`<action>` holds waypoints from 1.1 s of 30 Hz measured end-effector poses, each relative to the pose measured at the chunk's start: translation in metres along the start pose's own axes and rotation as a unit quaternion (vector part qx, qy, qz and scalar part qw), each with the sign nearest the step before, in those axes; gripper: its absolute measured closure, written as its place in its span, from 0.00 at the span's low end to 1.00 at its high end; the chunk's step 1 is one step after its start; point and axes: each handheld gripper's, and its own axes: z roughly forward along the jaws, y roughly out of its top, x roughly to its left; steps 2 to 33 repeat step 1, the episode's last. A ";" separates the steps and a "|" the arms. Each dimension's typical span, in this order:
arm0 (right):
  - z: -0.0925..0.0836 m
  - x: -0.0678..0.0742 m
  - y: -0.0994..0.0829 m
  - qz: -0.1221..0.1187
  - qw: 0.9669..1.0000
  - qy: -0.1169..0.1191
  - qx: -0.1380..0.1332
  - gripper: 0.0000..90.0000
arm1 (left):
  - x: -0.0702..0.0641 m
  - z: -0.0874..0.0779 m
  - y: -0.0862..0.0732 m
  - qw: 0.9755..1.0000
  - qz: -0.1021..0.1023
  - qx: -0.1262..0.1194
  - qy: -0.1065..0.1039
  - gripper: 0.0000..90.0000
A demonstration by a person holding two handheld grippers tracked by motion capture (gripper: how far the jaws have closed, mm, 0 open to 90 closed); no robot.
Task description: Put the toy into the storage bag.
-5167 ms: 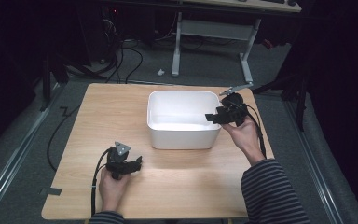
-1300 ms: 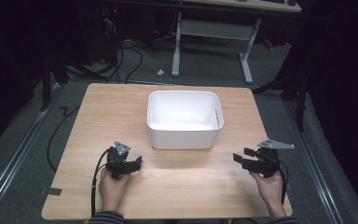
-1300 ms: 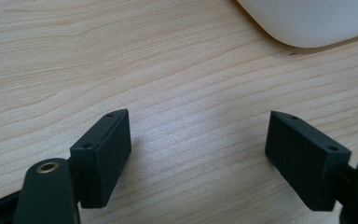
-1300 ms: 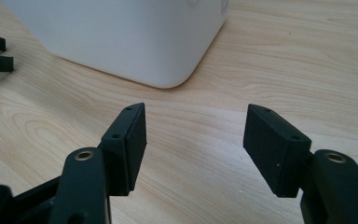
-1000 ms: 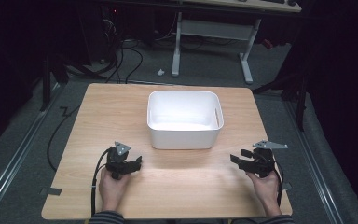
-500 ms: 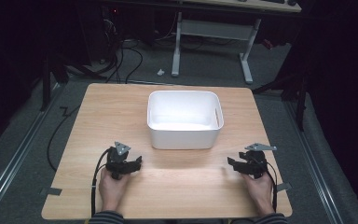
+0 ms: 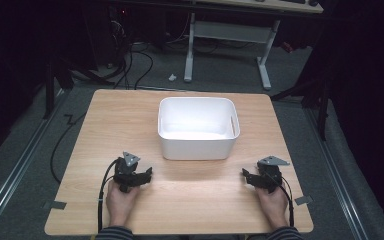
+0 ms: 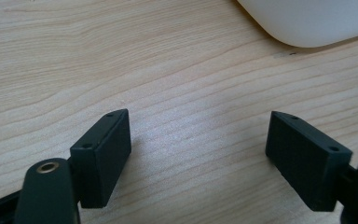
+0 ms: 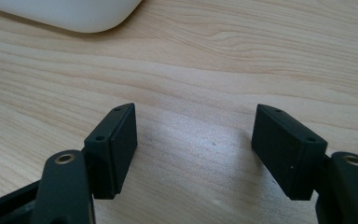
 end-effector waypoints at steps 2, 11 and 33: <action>0.000 0.000 0.000 -0.001 1.000 0.000 0.000 0.35 | 0.000 0.000 0.000 1.000 0.000 0.000 0.000 0.25; 0.000 0.000 0.000 -0.001 1.000 0.000 0.000 0.35 | 0.000 0.000 0.000 1.000 0.000 0.000 0.000 0.25; 0.000 0.000 0.000 -0.001 1.000 0.000 0.000 0.35 | 0.000 0.000 0.000 1.000 0.000 0.000 0.000 0.25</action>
